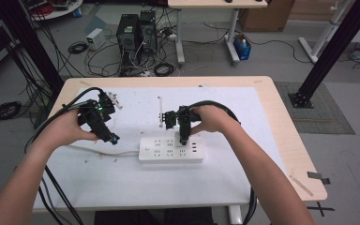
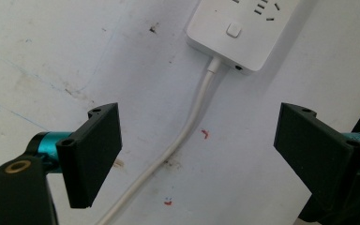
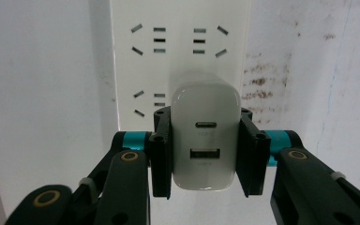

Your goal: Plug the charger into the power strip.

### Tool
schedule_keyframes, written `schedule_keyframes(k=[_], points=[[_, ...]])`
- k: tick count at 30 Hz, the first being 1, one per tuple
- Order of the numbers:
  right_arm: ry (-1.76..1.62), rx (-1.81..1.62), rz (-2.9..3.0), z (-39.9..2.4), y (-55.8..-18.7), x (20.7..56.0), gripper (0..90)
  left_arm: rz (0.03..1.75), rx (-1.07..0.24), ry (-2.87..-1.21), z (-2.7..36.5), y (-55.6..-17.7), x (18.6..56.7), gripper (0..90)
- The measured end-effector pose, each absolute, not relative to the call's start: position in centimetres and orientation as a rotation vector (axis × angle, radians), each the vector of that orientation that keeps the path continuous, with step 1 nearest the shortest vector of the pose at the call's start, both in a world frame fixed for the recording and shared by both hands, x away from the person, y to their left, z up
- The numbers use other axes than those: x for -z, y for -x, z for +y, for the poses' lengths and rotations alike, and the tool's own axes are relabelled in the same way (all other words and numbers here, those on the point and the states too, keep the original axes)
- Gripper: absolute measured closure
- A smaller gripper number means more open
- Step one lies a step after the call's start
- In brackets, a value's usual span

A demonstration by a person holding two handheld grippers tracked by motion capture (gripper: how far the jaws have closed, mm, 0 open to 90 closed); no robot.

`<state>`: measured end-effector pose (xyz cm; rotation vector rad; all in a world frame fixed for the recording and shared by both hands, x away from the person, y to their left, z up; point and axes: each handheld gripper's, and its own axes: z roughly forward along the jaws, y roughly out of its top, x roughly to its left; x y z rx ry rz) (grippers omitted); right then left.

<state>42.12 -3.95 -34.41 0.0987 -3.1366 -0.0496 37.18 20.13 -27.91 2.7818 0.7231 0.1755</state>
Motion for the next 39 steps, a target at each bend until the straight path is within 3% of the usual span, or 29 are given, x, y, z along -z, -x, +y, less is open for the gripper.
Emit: schedule_keyframes(k=[29,30,33,36,39], points=[[-0.091,-0.09,-3.134,-2.9,-42.2,36.3,61.8,0.684,-0.13,-2.79,19.1,-38.1,29.1,15.4],[-0.089,-0.041,-3.145,-3.4,-42.1,36.1,50.7,0.686,-0.141,-2.785,19.3,-38.2,29.1,15.4],[0.19,0.113,-3.101,-4.9,-42.9,34.7,30.6,0.697,-0.146,-2.772,19.7,-38.3,28.9,15.4],[0.461,0.196,-3.098,-7.7,-43.1,32.5,22.5,0.717,-0.166,-2.773,20.2,-38.5,28.8,15.4],[0.719,0.271,-3.097,-10.5,-43.1,30.9,22.5,0.745,-0.181,-2.758,20.6,-38.7,28.7,15.4]])
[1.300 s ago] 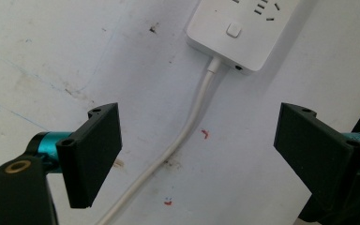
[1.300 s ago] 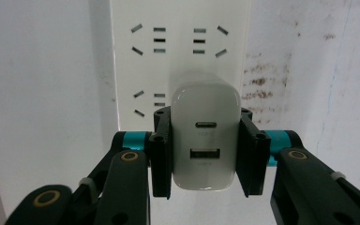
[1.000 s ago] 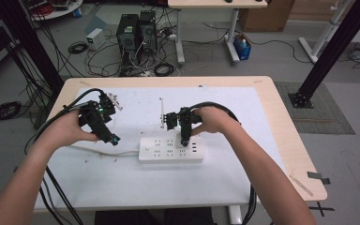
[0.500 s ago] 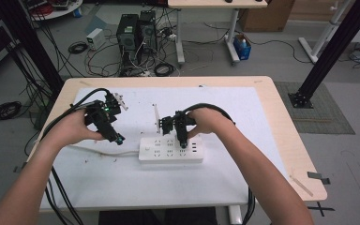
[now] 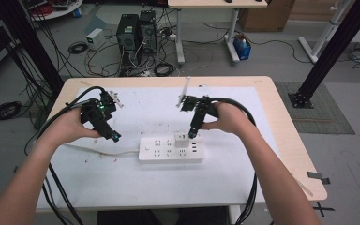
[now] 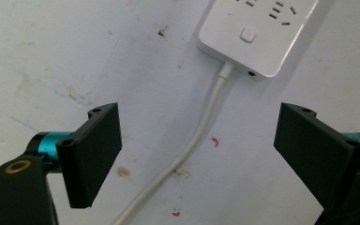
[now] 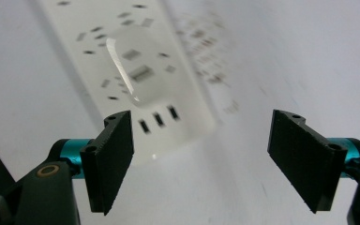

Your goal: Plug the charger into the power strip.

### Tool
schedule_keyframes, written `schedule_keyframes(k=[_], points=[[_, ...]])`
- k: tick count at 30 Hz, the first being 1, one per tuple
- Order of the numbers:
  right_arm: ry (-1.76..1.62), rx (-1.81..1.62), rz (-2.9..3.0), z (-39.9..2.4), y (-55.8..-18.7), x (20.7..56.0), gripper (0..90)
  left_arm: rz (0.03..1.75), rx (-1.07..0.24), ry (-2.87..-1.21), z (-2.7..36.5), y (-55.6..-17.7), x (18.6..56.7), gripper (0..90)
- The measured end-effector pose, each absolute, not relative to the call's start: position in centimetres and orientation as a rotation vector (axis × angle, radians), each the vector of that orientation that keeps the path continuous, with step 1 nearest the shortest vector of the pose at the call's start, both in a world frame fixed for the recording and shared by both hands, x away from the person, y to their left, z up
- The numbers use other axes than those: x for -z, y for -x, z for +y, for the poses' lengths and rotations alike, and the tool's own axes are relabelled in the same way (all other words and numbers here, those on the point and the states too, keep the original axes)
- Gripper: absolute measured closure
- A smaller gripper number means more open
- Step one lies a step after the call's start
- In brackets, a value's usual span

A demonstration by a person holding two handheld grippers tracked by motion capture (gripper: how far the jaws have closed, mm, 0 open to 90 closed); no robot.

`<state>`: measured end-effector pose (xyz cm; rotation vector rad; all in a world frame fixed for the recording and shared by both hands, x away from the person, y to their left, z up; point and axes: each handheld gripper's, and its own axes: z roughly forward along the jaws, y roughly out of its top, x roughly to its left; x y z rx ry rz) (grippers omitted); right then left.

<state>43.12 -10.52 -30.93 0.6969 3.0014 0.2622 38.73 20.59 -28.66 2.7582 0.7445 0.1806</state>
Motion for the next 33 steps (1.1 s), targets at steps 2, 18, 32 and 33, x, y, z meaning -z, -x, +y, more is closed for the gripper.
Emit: schedule_keyframes(k=[2,18,32,33], points=[[-0.886,-0.326,2.935,-13.1,-43.2,30.0,22.5,0.752,-0.188,-2.753,20.7,-38.9,28.6,15.4],[-1.387,-0.368,2.692,-22.7,-42.0,27.1,22.4,0.74,-0.202,-2.781,19.7,-40.7,28.4,15.4],[-1.44,-0.358,2.692,-23.7,-42.1,27.3,22.3,0.725,-0.205,-2.801,18.9,-40.5,28.0,15.4],[-1.438,-0.364,2.694,-23.8,-42.1,27.3,22.3,0.721,-0.2,-2.808,18.9,-40.5,28.0,15.4]])
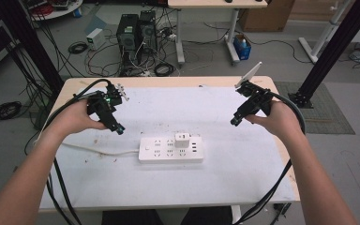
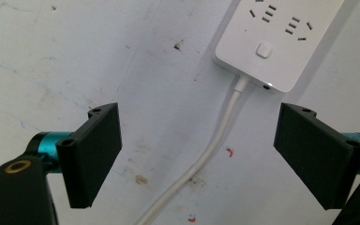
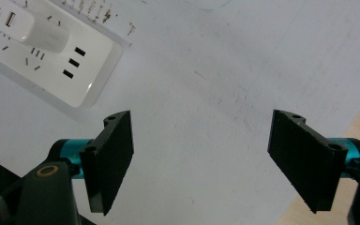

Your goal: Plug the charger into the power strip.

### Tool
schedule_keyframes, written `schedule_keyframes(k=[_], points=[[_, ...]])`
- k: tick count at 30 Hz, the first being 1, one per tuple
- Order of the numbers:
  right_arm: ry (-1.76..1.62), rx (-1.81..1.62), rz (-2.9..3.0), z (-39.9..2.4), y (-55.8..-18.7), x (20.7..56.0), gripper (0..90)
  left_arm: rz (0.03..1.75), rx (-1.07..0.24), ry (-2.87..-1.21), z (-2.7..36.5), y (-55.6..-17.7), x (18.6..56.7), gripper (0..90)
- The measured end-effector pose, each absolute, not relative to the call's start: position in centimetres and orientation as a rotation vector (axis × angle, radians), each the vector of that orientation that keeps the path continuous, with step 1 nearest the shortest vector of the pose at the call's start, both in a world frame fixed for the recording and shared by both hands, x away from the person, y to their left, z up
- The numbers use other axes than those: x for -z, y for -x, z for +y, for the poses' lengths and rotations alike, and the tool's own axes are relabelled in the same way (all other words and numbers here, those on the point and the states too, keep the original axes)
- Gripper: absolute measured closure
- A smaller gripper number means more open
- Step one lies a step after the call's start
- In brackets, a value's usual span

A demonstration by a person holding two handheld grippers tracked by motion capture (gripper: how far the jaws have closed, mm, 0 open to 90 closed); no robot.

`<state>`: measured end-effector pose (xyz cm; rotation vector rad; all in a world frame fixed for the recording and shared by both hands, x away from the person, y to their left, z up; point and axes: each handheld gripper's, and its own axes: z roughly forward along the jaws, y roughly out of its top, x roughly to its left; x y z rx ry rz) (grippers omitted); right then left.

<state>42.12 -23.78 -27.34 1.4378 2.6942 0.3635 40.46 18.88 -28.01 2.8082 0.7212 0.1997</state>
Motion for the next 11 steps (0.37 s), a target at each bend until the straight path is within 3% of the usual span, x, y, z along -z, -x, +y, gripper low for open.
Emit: schedule_keyframes(k=[11], points=[[-1.412,-0.399,2.691,-24.0,-41.49,27.33,21.3,0.728,-0.214,-2.796,18.83,-40.23,27.89,15.4]])
